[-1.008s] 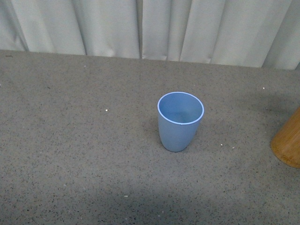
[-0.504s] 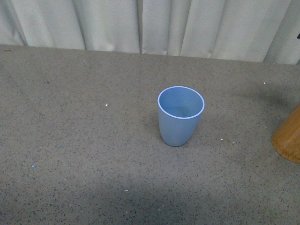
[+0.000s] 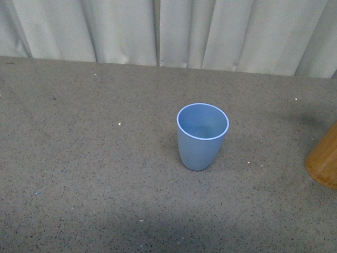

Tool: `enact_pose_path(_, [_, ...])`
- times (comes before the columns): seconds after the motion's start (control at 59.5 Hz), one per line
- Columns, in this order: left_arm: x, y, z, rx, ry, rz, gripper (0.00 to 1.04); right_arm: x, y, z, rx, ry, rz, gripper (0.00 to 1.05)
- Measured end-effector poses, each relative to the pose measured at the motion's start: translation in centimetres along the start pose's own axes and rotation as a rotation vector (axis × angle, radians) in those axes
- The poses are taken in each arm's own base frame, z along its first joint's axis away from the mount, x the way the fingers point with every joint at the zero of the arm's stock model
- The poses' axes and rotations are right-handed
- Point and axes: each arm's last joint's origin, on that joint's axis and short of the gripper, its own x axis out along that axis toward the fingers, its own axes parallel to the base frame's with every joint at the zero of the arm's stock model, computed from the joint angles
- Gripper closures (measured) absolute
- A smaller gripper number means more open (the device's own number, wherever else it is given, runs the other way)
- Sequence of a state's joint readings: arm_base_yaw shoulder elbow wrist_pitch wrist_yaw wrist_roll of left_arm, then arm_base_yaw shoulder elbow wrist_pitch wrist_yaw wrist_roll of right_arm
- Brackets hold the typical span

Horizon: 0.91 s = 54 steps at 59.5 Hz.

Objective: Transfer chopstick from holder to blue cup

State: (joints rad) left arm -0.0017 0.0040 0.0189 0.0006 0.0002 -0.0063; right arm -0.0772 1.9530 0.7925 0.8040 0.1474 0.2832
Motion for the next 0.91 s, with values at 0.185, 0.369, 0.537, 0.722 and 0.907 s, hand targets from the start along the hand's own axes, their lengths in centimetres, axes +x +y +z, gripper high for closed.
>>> enact_pose_path(0.185, [0.0, 0.0, 0.0, 0.000, 0.000, 0.000, 0.07, -1.5, 0.9, 1.9, -0.002, -0.044, 0.049, 0.93])
enact_pose_path(0.369, [0.0, 0.0, 0.0, 0.000, 0.000, 0.000, 0.07, -3.3, 1.2, 4.7, -0.006, -0.097, 0.075, 0.93])
enact_pose_path(0.537, [0.0, 0.0, 0.0, 0.000, 0.000, 0.000, 0.07, -4.3, 0.7, 6.4, -0.002, -0.130, 0.072, 0.93])
enact_pose_path(0.722, [0.0, 0.0, 0.0, 0.000, 0.000, 0.000, 0.07, -5.9, 0.7, 8.9, 0.033, -0.178, 0.109, 0.93])
enact_pose_path(0.907, [0.0, 0.0, 0.0, 0.000, 0.000, 0.000, 0.07, -7.6, 2.5, 10.5, 0.083, -0.222, 0.182, 0.93])
